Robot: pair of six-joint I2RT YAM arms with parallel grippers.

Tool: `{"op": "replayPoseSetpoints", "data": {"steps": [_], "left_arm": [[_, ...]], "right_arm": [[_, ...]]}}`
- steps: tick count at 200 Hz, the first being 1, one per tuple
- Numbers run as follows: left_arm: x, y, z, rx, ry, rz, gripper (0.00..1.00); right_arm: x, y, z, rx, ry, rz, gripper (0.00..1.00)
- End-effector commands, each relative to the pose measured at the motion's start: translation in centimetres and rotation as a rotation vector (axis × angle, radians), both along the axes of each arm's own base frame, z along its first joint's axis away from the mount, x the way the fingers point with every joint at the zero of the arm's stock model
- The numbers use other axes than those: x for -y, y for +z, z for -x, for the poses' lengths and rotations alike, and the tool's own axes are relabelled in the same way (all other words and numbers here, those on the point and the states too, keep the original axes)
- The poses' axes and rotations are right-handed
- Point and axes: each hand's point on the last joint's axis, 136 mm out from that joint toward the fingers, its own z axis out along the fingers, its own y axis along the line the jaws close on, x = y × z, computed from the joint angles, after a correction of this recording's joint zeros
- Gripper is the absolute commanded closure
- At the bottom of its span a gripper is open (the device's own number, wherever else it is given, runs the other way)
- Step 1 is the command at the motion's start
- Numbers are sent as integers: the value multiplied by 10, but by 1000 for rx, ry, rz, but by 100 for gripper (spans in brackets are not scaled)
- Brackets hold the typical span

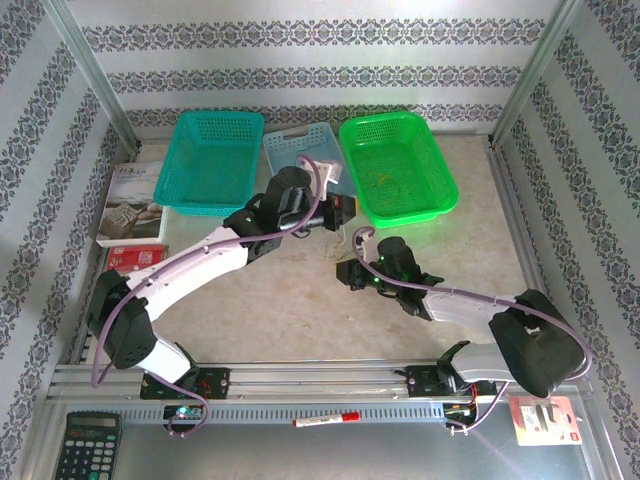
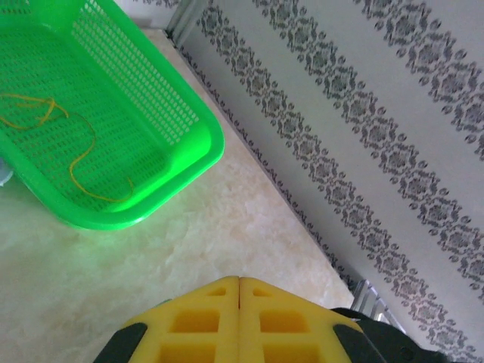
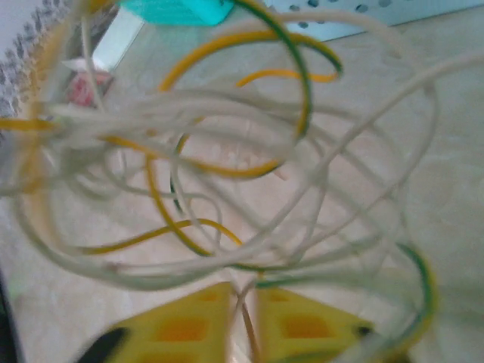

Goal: Untangle the cables

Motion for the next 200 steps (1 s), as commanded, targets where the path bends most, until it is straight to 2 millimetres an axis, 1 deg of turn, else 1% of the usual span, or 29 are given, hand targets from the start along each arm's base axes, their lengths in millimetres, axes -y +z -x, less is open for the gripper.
{"op": "replayPoseSetpoints", "data": {"steps": [1, 29, 50, 61, 63, 66, 90, 106, 123, 143, 158, 161, 170, 177, 185, 200], "left_arm": [[-16, 36, -6, 53, 36, 94, 100], [-33, 57, -13, 73, 60, 132, 100], [-46, 78, -15, 108, 77, 157, 100], [-53, 87, -16, 124, 88, 163, 100], [-54, 89, -16, 129, 88, 165, 100], [-56, 91, -16, 132, 90, 168, 100], [-67, 106, -16, 156, 99, 180, 100], [-72, 111, -15, 166, 107, 183, 100], [-76, 112, -14, 169, 116, 186, 100], [-75, 107, -13, 153, 107, 196, 100], [-73, 103, -11, 138, 95, 216, 100], [-72, 101, -11, 132, 91, 217, 100], [-71, 98, -10, 121, 84, 221, 100], [-70, 95, -9, 112, 77, 224, 100], [-69, 91, -9, 101, 73, 223, 100], [-69, 85, -7, 90, 66, 222, 100]], "right_arm": [[-3, 8, -6, 50, -14, -19, 99], [7, -3, -3, 34, -53, 4, 100], [14, -13, 0, 18, -78, 22, 100], [15, -12, -1, 21, -88, 21, 100], [19, -21, 3, 5, -92, 35, 100], [21, -25, 5, -3, -94, 41, 100], [26, -36, 11, -26, -101, 59, 100], [28, -40, 13, -33, -104, 65, 100], [30, -43, 16, -44, -103, 68, 100], [31, -44, 17, -53, -103, 70, 100], [25, -42, 20, -58, -68, 58, 100], [25, -41, 21, -57, -64, 56, 95], [23, -38, 22, -57, -54, 47, 73], [23, -35, 23, -54, -50, 40, 62], [22, -30, 24, -49, -47, 33, 54], [24, -17, 24, -24, -49, 20, 46]]}}
